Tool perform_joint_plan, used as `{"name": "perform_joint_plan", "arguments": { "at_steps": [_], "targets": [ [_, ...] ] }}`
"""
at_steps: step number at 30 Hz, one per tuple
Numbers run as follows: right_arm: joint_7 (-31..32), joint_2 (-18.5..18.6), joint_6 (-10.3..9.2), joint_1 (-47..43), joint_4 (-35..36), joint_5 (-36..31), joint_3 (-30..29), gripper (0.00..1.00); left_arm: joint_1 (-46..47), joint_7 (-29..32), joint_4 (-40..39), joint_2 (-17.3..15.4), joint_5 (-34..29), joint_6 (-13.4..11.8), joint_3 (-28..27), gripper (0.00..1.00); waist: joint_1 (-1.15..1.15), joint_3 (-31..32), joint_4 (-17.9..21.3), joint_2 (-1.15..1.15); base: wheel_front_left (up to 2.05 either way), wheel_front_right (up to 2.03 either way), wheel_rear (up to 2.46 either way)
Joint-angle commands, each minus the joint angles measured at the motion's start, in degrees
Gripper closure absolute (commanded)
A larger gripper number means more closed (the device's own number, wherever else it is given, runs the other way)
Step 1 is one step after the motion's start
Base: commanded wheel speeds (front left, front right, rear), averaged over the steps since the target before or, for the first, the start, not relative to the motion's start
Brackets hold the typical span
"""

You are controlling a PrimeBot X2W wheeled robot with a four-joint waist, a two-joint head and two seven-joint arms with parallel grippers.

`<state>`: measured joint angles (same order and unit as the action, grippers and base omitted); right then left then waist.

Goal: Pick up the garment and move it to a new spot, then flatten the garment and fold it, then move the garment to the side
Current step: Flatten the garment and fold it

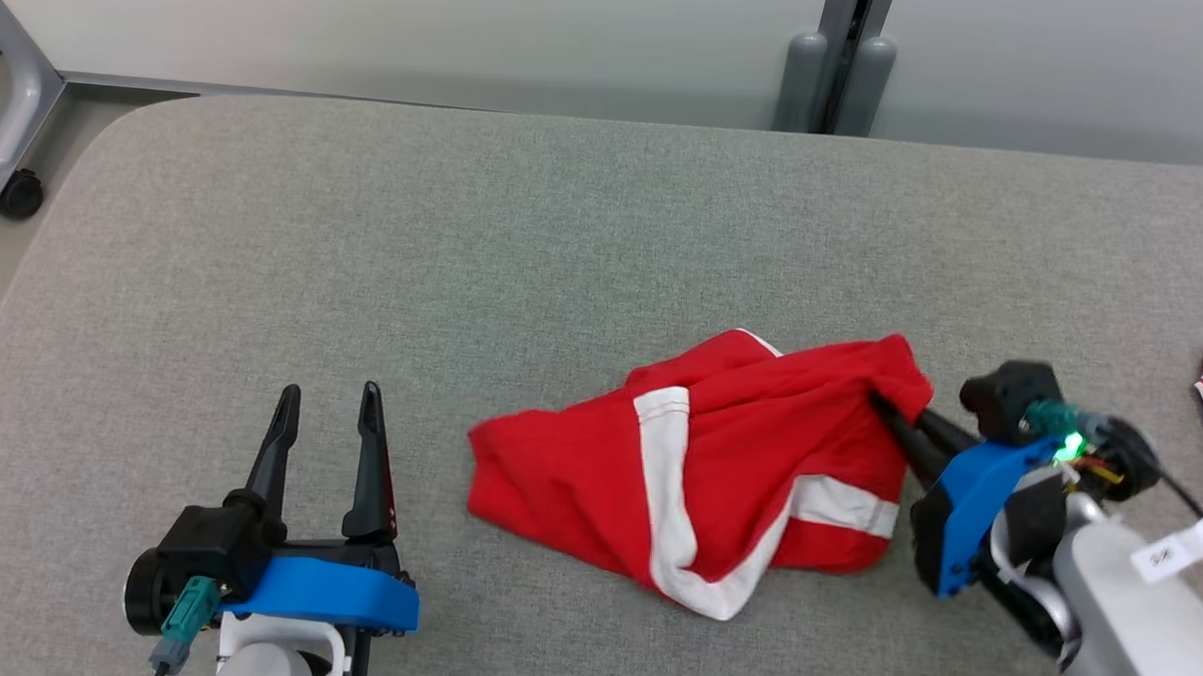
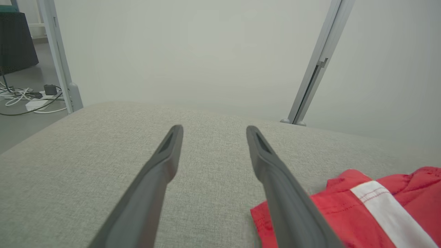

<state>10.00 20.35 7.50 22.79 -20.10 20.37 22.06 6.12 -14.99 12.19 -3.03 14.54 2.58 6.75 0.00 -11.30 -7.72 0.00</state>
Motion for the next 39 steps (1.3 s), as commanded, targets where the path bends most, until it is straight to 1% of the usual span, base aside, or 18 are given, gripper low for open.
{"name": "perform_joint_plan", "arguments": {
  "at_steps": [1,2,4,5,6,8,11,13,14,15,16,20,23,27,29,32,35,39],
  "targets": [
    [0.82,1.49,-0.02,2.34,-0.93,0.07,0.21,1.00,0.99,-0.27,-0.21,0.05,0.00,0.23,0.44,0.00,0.00,-0.39,-0.12,0.00,0.00,0.00,0.00],
    [1.10,2.35,-0.02,3.63,-1.59,-0.07,0.42,1.00,1.29,-0.27,-0.21,0.06,0.03,0.27,0.57,0.00,0.00,-0.69,-0.18,0.00,0.00,0.00,0.00],
    [0.78,2.79,-0.01,5.93,-3.42,0.56,0.22,1.00,1.67,-0.27,-0.16,0.06,0.08,0.31,0.81,0.00,0.00,-1.12,-0.27,0.00,0.00,0.00,0.00],
    [0.16,2.86,-0.01,6.94,-4.43,0.50,0.04,0.72,1.79,-0.27,-0.11,0.06,0.11,0.30,0.90,0.00,0.00,-1.31,-0.30,0.00,0.00,0.00,0.00],
    [-0.67,2.89,-0.01,7.93,-5.34,0.24,0.11,0.00,1.99,-0.27,-0.08,0.07,0.13,0.30,1.04,0.00,0.00,-1.49,-0.33,0.00,0.00,0.00,0.00],
    [-1.31,2.77,-0.01,8.60,-6.44,0.06,0.03,0.00,2.23,-0.27,-0.03,0.08,0.14,0.29,1.16,0.00,0.00,-1.64,-0.34,0.00,0.00,0.00,0.00],
    [-4.35,1.43,-0.01,9.50,-8.38,0.31,-0.55,0.00,2.52,-0.27,0.16,0.10,0.21,0.23,1.45,0.00,0.00,-1.69,-0.31,0.00,0.00,0.00,0.00],
    [-6.81,1.16,-0.01,8.86,-8.89,0.07,-1.44,0.00,2.40,-0.27,0.26,0.11,0.26,0.20,1.60,0.00,0.00,-1.54,-0.17,0.00,0.00,0.00,0.00],
    [-9.57,0.92,-0.01,7.30,-8.92,-1.02,-2.84,0.00,2.38,-0.27,0.22,0.14,0.20,0.27,1.89,0.00,0.00,-1.21,0.17,0.00,0.00,0.00,0.00],
    [-9.57,0.92,-0.01,7.30,-8.92,-1.02,-2.84,0.00,2.38,-0.27,0.22,0.14,0.20,0.27,1.89,0.00,0.00,-1.21,0.17,0.00,0.00,0.00,0.00],
    [-12.13,0.10,-0.01,5.39,-8.41,-2.18,-4.75,0.00,2.13,-0.27,0.26,0.14,0.11,0.36,2.33,0.00,0.00,-0.79,0.73,0.00,0.00,0.00,0.00],
    [-15.66,-1.91,-0.01,0.75,-6.38,-4.67,-9.01,0.00,1.58,-0.27,0.59,0.12,-0.05,0.61,3.58,0.00,0.00,-0.13,2.16,0.00,0.00,0.00,0.00],
    [-18.11,-4.68,-0.01,-3.37,-3.74,-7.38,-12.76,0.00,1.20,-0.27,0.95,0.15,0.58,0.47,4.78,0.00,0.00,0.25,3.34,0.00,0.00,0.00,0.00],
    [-20.31,-9.73,-0.01,-8.33,0.18,-10.68,-17.12,0.00,0.50,-0.27,1.36,0.12,1.42,-0.09,5.64,0.00,0.00,0.70,4.67,0.00,0.00,0.00,0.00],
    [-21.09,-12.27,-0.01,-10.46,1.82,-12.29,-18.87,0.00,-0.07,-0.27,1.71,0.10,1.67,-0.40,5.24,0.00,0.00,1.09,5.19,0.00,0.00,0.00,0.00],
    [-21.88,-15.08,-0.01,-13.15,3.89,-14.29,-21.13,0.00,-0.65,-0.27,2.24,0.12,1.49,-0.57,4.28,0.00,0.00,1.62,5.60,0.00,0.00,0.00,0.00],
    [-22.26,-16.62,-0.01,-14.94,4.98,-15.89,-22.12,0.00,-1.65,-0.27,2.48,0.12,1.35,-0.68,3.60,0.00,0.00,2.08,5.91,0.00,0.00,0.00,0.00],
    [-22.46,-17.34,-0.01,-16.01,4.99,-17.57,-21.85,0.00,-2.82,-0.27,2.74,0.12,1.06,-0.86,3.42,0.00,0.00,2.55,6.07,0.00,0.00,0.00,0.00]
  ]
}}
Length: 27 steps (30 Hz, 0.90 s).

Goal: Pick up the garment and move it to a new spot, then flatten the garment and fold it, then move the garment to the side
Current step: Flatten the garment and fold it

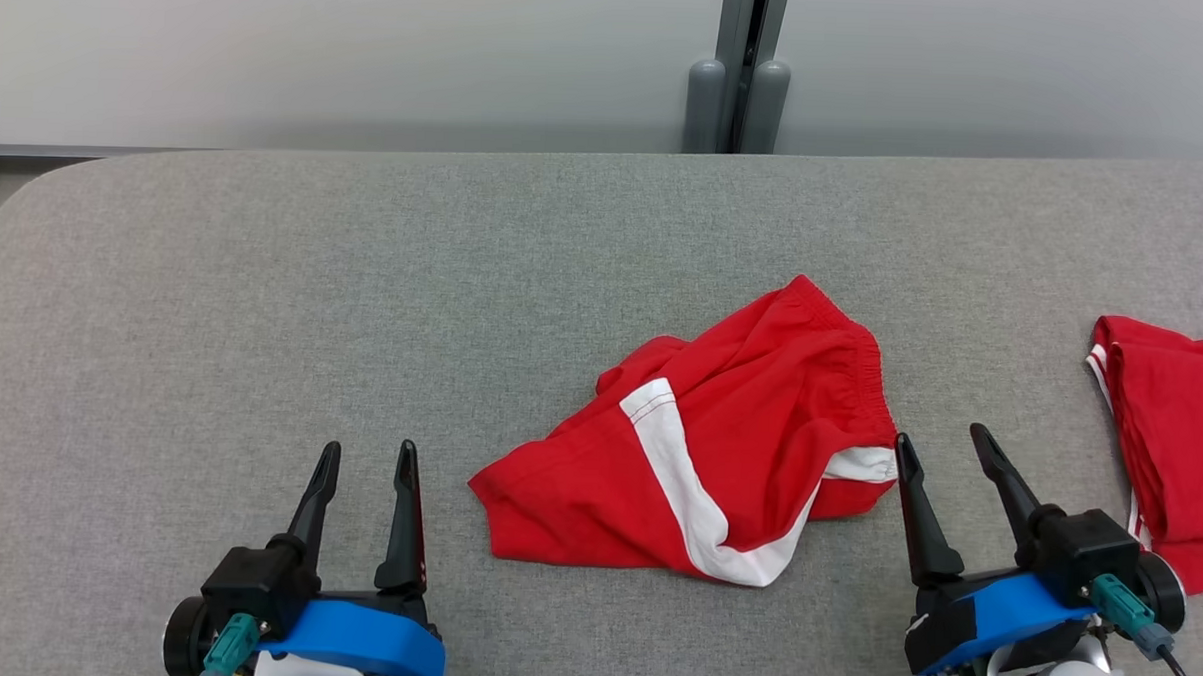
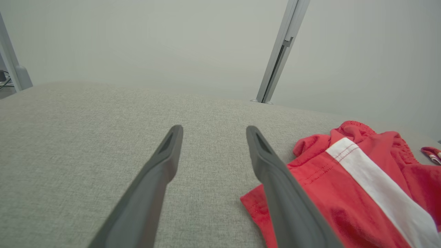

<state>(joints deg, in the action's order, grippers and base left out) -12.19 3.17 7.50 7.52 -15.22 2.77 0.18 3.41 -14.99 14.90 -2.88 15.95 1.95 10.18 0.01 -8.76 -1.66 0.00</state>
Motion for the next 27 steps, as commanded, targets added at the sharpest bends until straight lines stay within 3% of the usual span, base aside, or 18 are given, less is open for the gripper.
{"name": "perform_joint_plan", "arguments": {
  "at_steps": [1,27],
  "targets": [
    [-0.29,-0.22,-0.01,-0.80,0.05,-0.19,0.14,0.00,-0.35,-0.27,0.06,-0.02,-0.38,-0.24,-0.05,0.00,-0.01,0.10,0.03,0.00,0.00,0.00,0.00],
    [-0.95,-0.30,-0.01,0.44,-1.24,2.45,1.12,0.00,-1.79,-0.27,-0.63,-0.01,-0.80,-0.39,-0.76,0.00,-0.01,1.23,-0.46,0.00,0.00,0.00,0.00]
  ]
}}
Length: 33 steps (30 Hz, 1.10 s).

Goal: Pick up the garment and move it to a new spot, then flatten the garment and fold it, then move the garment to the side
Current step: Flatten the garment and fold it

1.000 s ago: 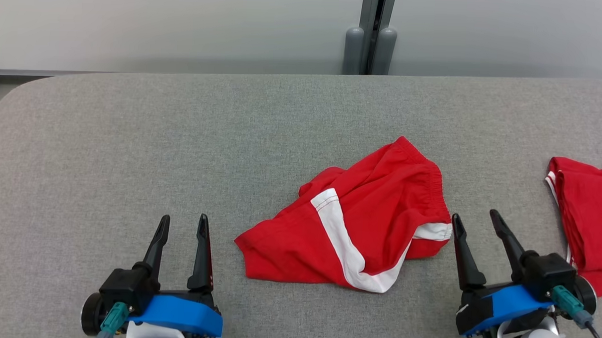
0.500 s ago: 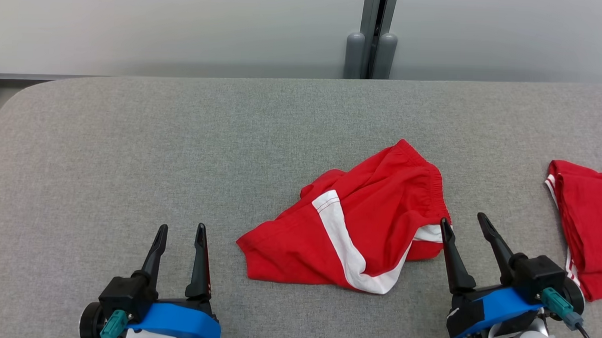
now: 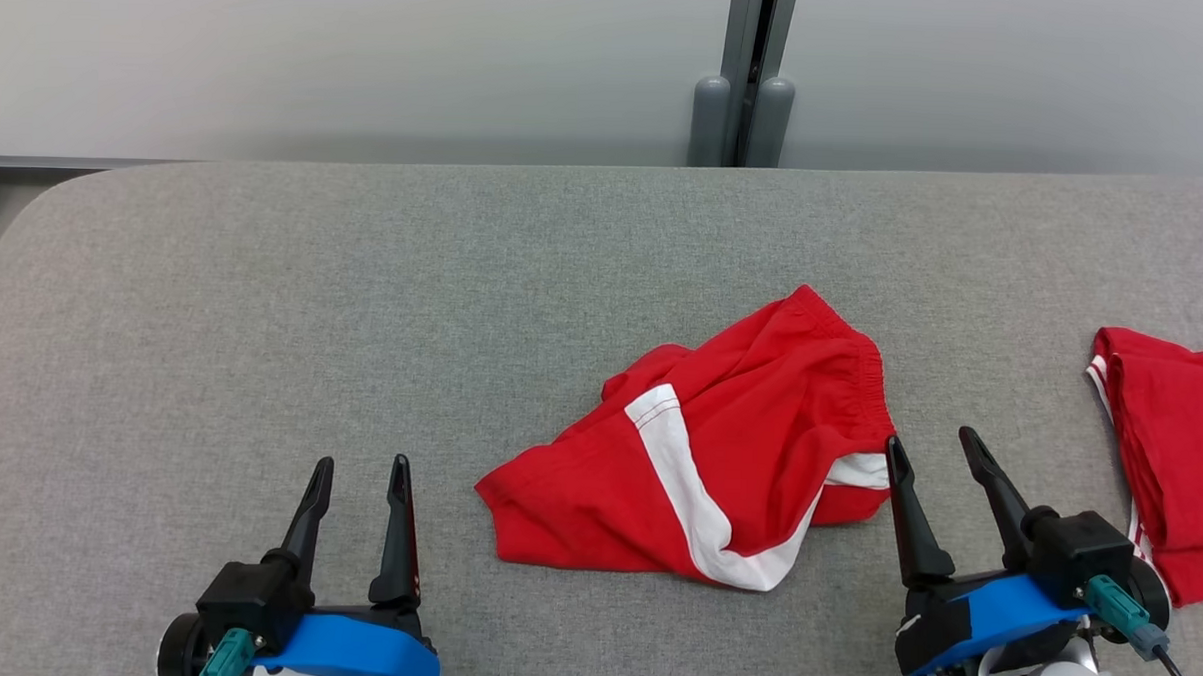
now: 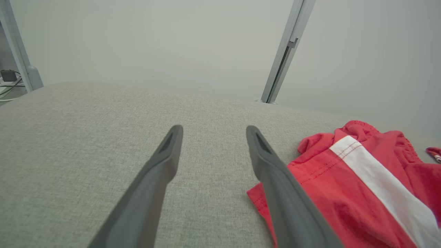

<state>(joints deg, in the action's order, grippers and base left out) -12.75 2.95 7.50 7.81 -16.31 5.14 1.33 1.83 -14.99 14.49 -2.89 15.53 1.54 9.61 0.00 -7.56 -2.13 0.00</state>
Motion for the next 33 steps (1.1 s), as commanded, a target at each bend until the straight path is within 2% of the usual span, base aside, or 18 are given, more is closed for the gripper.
{"name": "perform_joint_plan", "arguments": {
  "at_steps": [1,33],
  "targets": [
    [-0.41,-0.08,-0.01,0.10,-0.20,0.15,0.09,0.00,-0.24,-0.27,-0.22,0.00,-0.37,0.03,-0.22,0.00,0.00,0.16,0.02,0.00,0.00,0.00,0.00],
    [0.06,-0.08,-0.01,-0.55,-1.84,1.05,0.10,0.00,-1.22,-0.27,-0.16,0.00,-0.77,0.13,-0.73,0.00,0.00,2.23,-0.35,0.00,0.00,0.00,0.00]
  ]
}}
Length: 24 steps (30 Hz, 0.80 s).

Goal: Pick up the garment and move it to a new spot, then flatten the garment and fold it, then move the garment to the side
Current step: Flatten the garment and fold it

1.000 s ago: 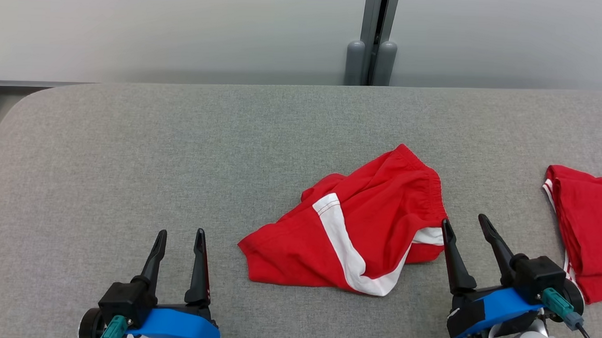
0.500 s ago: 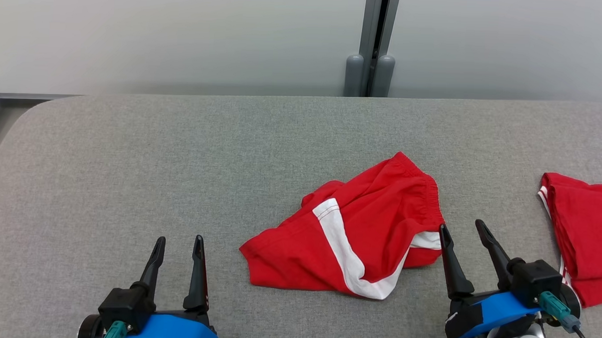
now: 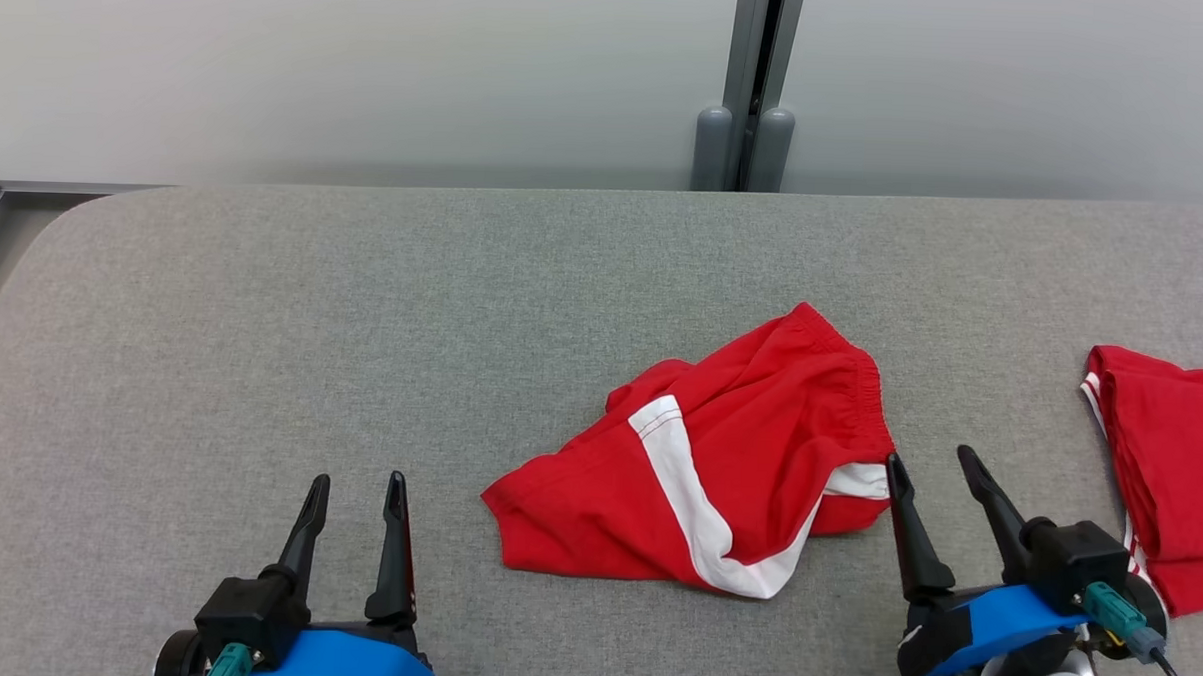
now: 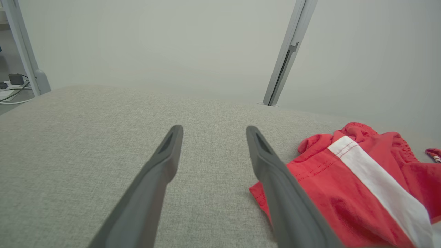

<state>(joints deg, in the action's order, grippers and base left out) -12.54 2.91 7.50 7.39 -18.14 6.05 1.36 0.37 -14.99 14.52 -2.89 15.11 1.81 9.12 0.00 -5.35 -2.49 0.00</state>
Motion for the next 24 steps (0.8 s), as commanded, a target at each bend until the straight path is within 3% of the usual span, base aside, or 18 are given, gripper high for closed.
{"name": "perform_joint_plan", "arguments": {
  "at_steps": [1,9,15,24],
  "targets": [
    [0.24,-0.01,-0.01,0.03,-0.27,-0.28,-0.48,0.00,0.30,-0.27,-0.18,0.00,-0.39,-0.13,-0.26,0.00,0.00,-0.05,-0.01,0.00,0.00,0.00,0.00],
    [11.58,1.83,-0.01,4.04,-5.45,-3.59,-3.35,0.00,1.37,-0.27,-0.47,0.00,-0.77,0.25,-0.46,0.00,0.00,-1.79,-0.82,0.00,0.00,0.00,0.00],
    [19.59,7.30,-0.01,7.41,-8.91,4.69,1.80,0.00,2.39,-0.27,-0.42,0.01,-0.54,0.23,0.02,0.00,0.00,-3.22,-2.39,0.00,0.00,0.00,0.00],
    [25.71,15.29,-0.01,9.80,-6.08,19.96,13.40,0.00,2.83,-0.27,-0.29,0.01,-0.48,0.16,0.00,0.00,0.00,-4.12,-3.26,0.00,0.00,0.00,0.00]
  ]
}}
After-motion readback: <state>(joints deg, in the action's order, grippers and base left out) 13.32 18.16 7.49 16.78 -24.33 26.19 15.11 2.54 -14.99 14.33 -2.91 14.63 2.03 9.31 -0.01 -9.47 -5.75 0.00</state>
